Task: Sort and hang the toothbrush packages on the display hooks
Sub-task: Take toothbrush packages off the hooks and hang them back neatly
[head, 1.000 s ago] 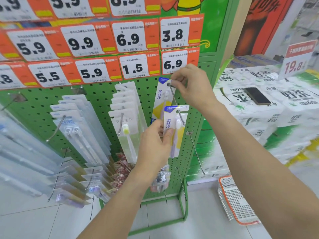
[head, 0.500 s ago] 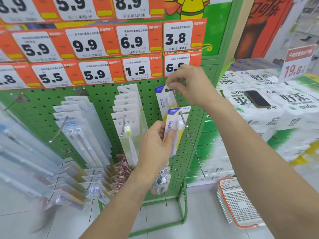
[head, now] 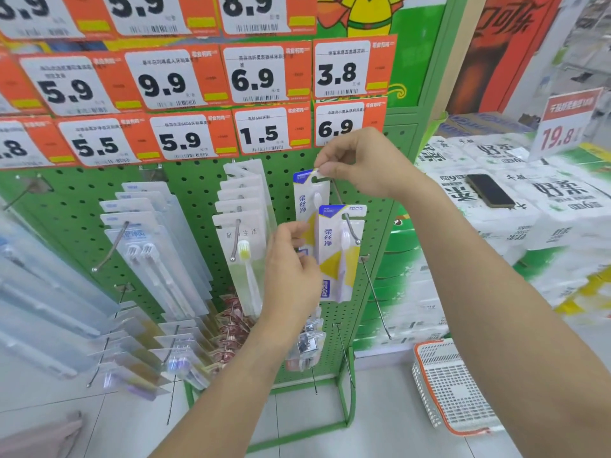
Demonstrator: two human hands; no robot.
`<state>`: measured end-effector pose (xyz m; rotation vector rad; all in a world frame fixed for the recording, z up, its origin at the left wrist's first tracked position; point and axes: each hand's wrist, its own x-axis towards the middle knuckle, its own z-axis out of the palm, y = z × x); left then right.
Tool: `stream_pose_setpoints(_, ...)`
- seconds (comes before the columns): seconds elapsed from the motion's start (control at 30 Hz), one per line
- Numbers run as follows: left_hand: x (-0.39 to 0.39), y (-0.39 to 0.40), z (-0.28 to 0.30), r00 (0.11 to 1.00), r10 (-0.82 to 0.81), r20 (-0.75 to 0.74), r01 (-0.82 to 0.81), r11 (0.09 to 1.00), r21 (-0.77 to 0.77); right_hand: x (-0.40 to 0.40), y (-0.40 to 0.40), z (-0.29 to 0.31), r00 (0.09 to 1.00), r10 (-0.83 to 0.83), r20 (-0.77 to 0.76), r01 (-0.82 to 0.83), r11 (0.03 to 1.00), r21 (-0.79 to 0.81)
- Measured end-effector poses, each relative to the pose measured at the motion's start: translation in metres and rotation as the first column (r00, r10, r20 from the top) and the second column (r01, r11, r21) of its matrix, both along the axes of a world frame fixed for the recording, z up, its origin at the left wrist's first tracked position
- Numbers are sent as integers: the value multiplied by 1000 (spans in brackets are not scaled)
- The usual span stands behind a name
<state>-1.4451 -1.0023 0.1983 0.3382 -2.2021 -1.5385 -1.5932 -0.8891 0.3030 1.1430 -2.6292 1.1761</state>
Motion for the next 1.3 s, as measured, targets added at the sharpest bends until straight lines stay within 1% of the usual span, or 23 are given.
stream_pose_setpoints(0.13, -8, 1, -2, 995, 95, -17, -96, 994, -56, 3, 4, 3, 995, 60, 75, -60, 998, 2)
stream_pose_setpoints(0.3, -16, 4, -3, 992, 120, -45, -121, 992, -23, 11, 11, 10, 963, 181, 198, -184, 983, -4)
stream_pose_setpoints(0.37, -15, 3, -3, 984, 167, -60, -171, 982, -79, 14, 12, 9, 950, 208, 233, -210, 978, -20)
stream_pose_setpoints(0.47, -14, 2, -9, 971, 205, -122, -222, 964, -148, 13, 14, 2, 948, 175, 266, -150, 982, -112)
stream_pose_setpoints(0.57, -6, 4, -10, 966, 194, -170, -226, 954, -198, 13, 21, -4, 964, 96, 248, -45, 979, -200)
stream_pose_setpoints(0.67, 7, 7, -7, 960, 177, -217, -229, 942, -244, 21, 33, -10, 971, 39, 234, 46, 938, -345)
stream_pose_setpoints(0.73, 16, 7, -7, 954, 202, -223, -253, 939, -232, 31, 41, -15, 978, -6, 211, 99, 895, -435)
stream_pose_setpoints(0.83, 36, 5, -9, 949, 236, -208, -269, 951, -152, 56, 49, -27, 978, -65, 200, 168, 813, -558)
stream_pose_setpoints(0.9, 53, 4, -7, 946, 265, -186, -278, 960, -45, 80, 52, -42, 974, -99, 204, 208, 752, -625)
stream_pose_setpoints(0.97, 70, 3, -4, 945, 283, -166, -277, 959, 55, 108, 53, -62, 970, -146, 194, 239, 708, -665)
stream_pose_setpoints(1.03, 85, 2, -4, 955, 262, -142, -244, 961, 129, 138, 50, -85, 964, -176, 199, 265, 694, -669)
stream_pose_setpoints(1.1, 99, 1, -6, 966, 241, -98, -211, 946, 247, 166, 45, -107, 968, -169, 188, 251, 734, -631)
stream_pose_setpoints(1.13, 104, 1, -8, 973, 218, -77, -186, 936, 299, 177, 44, -118, 972, -164, 168, 232, 774, -589)
stream_pose_setpoints(1.23, 118, 1, -19, 996, 86, -2, -78, 913, 401, 200, 41, -143, 977, -193, 87, 211, 898, -385)
stream_pose_setpoints(1.27, 121, 0, -26, 998, 35, 45, -51, 899, 435, 203, 41, -151, 980, -179, 82, 197, 925, -324)
stream_pose_setpoints(1.3, 124, -1, -33, 996, -17, 93, -28, 883, 468, 205, 42, -156, 983, -143, 119, 171, 946, -275)
